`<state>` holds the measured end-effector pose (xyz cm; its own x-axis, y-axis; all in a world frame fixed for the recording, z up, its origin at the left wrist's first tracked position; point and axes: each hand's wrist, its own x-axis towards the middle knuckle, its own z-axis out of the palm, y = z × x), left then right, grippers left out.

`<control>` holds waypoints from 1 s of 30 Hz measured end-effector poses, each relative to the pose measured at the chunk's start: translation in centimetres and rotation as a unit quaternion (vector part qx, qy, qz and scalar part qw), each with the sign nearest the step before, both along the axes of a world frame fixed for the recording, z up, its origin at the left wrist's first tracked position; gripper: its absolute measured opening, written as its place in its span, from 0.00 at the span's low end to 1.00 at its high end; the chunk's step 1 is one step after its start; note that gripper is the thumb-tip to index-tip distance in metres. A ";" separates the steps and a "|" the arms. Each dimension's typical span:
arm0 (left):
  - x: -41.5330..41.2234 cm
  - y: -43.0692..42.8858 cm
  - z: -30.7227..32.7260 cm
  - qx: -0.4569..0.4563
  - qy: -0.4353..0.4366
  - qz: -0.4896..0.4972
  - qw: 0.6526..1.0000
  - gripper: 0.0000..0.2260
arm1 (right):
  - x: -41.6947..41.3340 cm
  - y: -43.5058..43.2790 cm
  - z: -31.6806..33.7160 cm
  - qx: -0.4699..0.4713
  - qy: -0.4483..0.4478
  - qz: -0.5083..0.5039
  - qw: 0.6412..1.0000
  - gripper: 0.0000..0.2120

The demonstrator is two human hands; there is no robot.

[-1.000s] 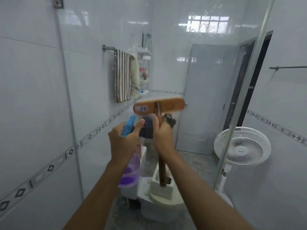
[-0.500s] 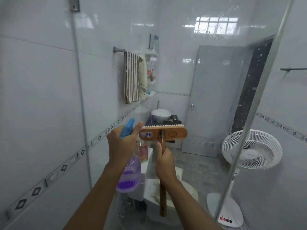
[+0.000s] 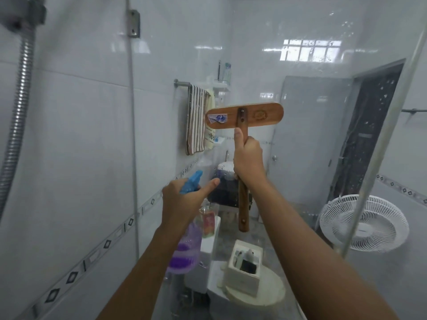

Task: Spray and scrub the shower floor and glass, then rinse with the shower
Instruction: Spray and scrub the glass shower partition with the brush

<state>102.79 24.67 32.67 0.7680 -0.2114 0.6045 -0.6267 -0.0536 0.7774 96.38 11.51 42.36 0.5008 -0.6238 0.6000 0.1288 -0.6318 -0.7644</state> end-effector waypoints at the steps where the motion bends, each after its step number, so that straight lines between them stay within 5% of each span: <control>1: 0.1 0.0 0.2 0.000 0.012 -0.011 1.000 0.24 | 0.0 0.1 0.0 0.002 -0.003 -0.001 1.000 0.22; 11: -0.3 0.5 1.1 0.075 0.051 -0.060 0.994 0.25 | 0.2 0.6 0.8 0.004 0.000 -0.004 1.000 0.22; 17: -0.4 1.0 1.5 0.033 0.022 -0.032 0.999 0.28 | 0.7 0.6 0.7 0.005 0.004 -0.014 1.000 0.23; 30: -0.3 1.5 1.1 -0.001 -0.007 -0.010 1.000 0.16 | 0.5 2.2 -4.5 0.023 -0.002 0.008 1.000 0.19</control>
<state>102.54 26.20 33.81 0.7548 -0.2257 0.6159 -0.6387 -0.0390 0.7684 96.85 13.66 37.82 0.5086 -0.6432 0.5724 0.1417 -0.5932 -0.7925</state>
